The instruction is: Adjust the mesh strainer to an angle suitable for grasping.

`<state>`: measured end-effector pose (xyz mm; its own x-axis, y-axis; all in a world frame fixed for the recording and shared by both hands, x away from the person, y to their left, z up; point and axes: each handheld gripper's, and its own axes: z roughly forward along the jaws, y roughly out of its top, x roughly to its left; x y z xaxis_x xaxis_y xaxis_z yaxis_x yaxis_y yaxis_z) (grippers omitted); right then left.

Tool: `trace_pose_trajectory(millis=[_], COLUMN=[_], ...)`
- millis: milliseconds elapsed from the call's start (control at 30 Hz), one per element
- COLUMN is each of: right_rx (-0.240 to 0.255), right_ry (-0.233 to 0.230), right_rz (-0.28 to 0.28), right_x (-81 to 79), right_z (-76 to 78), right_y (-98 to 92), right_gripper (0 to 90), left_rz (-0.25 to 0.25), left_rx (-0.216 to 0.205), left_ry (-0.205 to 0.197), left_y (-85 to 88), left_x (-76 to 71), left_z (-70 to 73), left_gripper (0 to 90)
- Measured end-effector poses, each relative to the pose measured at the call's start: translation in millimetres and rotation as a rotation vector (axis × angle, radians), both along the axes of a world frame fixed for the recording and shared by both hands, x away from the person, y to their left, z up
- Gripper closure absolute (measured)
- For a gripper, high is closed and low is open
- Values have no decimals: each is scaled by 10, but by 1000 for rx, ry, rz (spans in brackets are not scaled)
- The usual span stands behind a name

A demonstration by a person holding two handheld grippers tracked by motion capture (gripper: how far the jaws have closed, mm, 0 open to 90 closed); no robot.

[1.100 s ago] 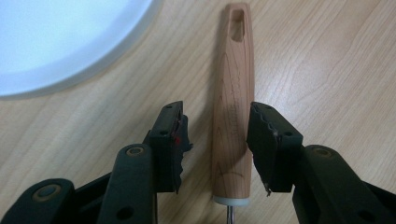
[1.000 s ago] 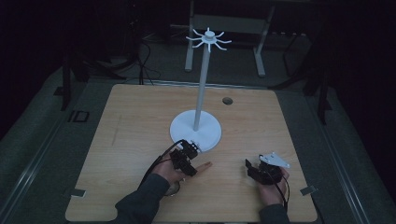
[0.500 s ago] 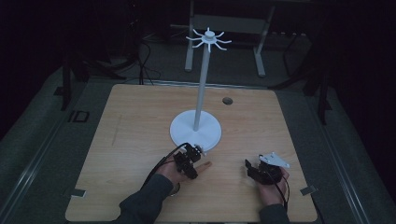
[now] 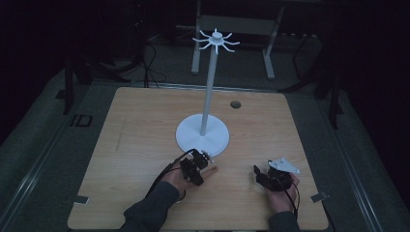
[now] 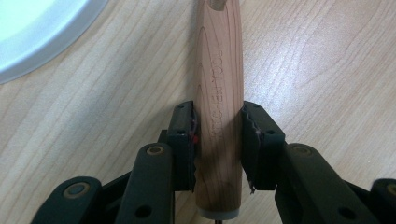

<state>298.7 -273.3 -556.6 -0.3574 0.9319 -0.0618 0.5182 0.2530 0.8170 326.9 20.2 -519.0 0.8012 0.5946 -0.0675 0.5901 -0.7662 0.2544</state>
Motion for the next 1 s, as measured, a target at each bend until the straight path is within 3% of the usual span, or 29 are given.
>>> trace_pose_trajectory(millis=[333, 533, 1000], right_rx=[-2, -3, -3], right_ry=[0, 1, -2], right_rz=[1, 1, -3], right_x=[1, 1, 2], right_z=[-1, 0, 0], right_y=[4, 6, 2], right_gripper=[359, 360, 359], left_rz=[51, 115, 191], left_rx=[-66, -138, -259], left_ry=[-84, -162, -297], left_y=[84, 196, 386], left_x=[-4, 8, -12], left_z=[146, 285, 516], left_gripper=[678, 679, 679])
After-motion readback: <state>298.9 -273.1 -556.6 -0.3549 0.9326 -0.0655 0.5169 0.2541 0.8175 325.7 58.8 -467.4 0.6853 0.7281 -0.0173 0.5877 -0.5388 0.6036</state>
